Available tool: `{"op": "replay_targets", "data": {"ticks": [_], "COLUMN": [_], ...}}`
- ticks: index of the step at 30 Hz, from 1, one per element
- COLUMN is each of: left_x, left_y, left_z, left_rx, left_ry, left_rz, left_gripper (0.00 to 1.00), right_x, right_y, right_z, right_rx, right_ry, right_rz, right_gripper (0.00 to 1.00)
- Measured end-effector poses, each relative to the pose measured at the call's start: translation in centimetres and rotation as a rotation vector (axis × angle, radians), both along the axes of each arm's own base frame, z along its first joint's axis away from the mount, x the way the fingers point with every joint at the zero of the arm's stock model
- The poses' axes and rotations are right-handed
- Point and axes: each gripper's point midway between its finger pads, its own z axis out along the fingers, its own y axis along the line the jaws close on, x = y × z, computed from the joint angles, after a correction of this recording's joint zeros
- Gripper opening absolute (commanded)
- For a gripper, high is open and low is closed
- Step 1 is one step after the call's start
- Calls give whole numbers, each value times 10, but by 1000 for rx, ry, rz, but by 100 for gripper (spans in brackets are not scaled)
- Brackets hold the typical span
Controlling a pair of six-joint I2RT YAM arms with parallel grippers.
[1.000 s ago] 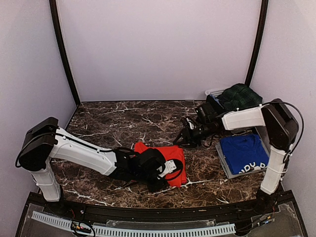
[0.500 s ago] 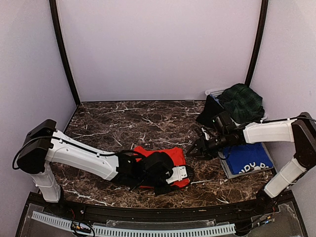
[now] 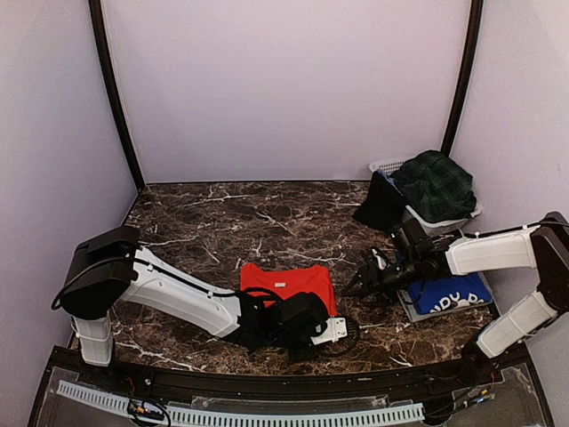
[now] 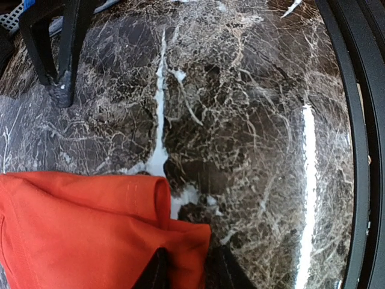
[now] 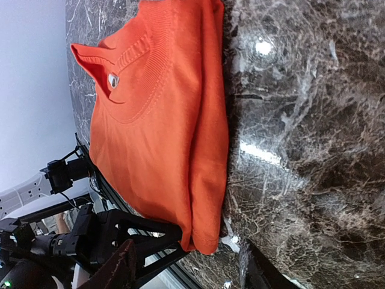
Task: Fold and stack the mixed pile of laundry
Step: Pick up the square-folded T-shirt from the center of the board.
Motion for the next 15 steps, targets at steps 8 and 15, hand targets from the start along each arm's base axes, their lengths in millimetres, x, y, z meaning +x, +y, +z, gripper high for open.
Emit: {"op": "replay_targets", "data": {"ticks": [8,15], "left_x": [7,20], "left_y": [-5,-8], "left_z": [3,33], "left_rx": [-29,-143], "left_ry": [-23,-35], "left_rz": [21,61], "left_gripper": [0,0], "right_x": [-7,-14], "right_y": [6,26], "right_z": [-9,-13], "right_rx": [39,72], "right_ry": [64,98], "right_rz": [-24,-2], "right_gripper": [66,68]}}
